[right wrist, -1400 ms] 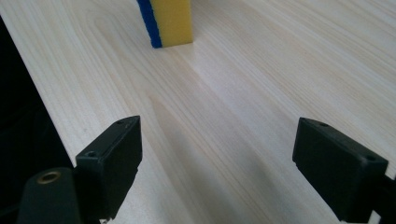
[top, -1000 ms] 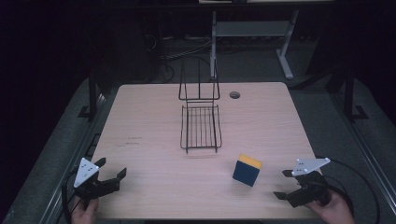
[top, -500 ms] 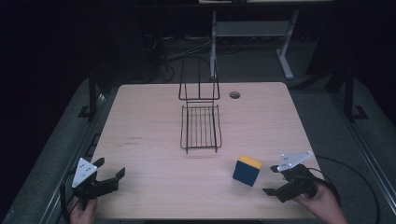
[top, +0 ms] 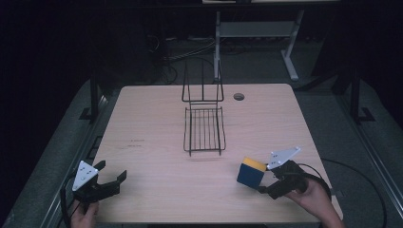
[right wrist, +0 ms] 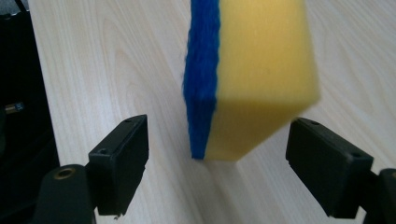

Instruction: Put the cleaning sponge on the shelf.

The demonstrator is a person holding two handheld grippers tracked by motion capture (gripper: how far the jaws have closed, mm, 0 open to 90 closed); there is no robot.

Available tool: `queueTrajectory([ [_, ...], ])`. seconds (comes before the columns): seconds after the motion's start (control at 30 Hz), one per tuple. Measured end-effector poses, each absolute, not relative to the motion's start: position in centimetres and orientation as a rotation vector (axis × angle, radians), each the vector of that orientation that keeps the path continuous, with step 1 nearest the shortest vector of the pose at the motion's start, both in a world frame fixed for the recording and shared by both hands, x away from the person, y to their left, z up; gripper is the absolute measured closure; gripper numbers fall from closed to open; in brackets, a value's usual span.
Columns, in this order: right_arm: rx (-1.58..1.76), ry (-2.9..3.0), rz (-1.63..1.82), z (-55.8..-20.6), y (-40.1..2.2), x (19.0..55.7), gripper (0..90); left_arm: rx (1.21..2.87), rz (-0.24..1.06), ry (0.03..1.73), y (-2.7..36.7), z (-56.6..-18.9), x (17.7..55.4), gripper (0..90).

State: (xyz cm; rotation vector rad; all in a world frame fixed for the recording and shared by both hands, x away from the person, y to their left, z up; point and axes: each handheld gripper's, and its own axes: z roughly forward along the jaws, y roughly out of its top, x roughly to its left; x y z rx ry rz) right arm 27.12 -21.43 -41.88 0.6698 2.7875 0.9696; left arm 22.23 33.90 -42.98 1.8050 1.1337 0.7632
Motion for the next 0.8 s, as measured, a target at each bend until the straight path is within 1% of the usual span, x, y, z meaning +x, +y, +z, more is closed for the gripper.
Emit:
queueTrajectory([
  [0.33,0.663,2.806,0.96,-42.0,-20.6,27.8,23.8,1.802,0.766,1.135,34.0,-42.9,22.2,13.9],
  [0.4,0.658,2.81,0.954,-42.0,-20.5,27.9,27.7,1.804,0.766,1.134,34.0,-42.9,22.2,13.9],
  [0.47,0.656,2.81,0.945,-42.0,-20.5,28.0,28.2,1.802,0.765,1.135,33.9,-42.9,22.2,13.9],
  [0.53,0.66,2.814,0.943,-42.0,-20.5,28.1,32.4,1.803,0.765,1.134,33.9,-42.9,22.2,13.9],
  [0.6,0.664,2.818,0.941,-42.0,-20.4,28.2,33.4,1.804,0.766,1.133,34.0,-42.9,22.2,13.9],
  [0.8,0.64,2.835,0.926,-42.1,-20.0,28.5,45.1,1.802,0.765,1.134,34.0,-42.9,22.2,13.9],
])
